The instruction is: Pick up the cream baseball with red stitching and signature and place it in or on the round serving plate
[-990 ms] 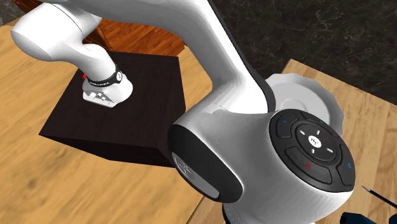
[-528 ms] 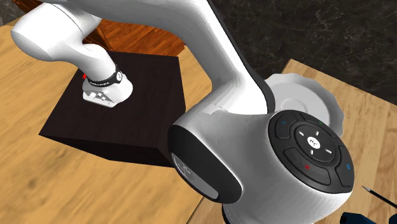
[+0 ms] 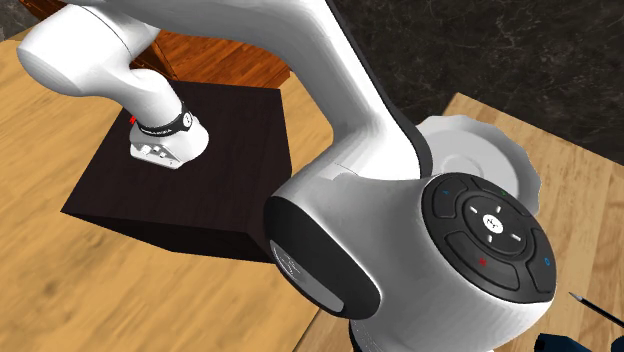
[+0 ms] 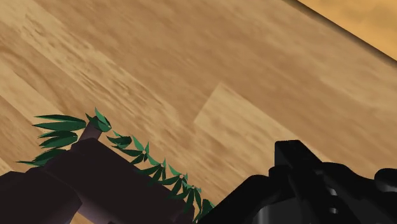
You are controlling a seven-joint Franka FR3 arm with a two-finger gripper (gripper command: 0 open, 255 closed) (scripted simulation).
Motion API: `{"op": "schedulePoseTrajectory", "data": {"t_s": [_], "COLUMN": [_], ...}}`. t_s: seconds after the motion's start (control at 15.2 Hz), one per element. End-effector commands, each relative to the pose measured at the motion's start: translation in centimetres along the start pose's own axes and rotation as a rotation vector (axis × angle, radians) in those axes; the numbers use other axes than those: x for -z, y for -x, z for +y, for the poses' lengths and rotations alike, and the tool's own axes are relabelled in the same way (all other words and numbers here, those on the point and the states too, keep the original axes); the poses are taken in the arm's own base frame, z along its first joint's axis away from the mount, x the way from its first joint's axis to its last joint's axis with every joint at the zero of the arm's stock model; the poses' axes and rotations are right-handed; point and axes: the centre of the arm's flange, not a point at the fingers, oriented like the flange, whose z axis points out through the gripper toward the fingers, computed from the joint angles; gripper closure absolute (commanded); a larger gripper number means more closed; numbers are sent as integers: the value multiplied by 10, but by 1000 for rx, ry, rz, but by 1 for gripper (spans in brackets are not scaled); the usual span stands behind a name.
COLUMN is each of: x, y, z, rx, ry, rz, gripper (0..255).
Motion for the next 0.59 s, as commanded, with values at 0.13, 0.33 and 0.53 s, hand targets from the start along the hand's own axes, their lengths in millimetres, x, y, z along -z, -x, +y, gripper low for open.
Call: {"op": "schedulePoseTrajectory", "data": {"t_s": [0.13, 0.33, 0.53], "x": [12, 30, 33], "y": [-19, -45, -57], "z": [5, 17, 22], "rx": [-61, -154, -193], "ry": [-38, -94, -118], "rz": [29, 73, 92], "gripper": [0, 0, 0]}}
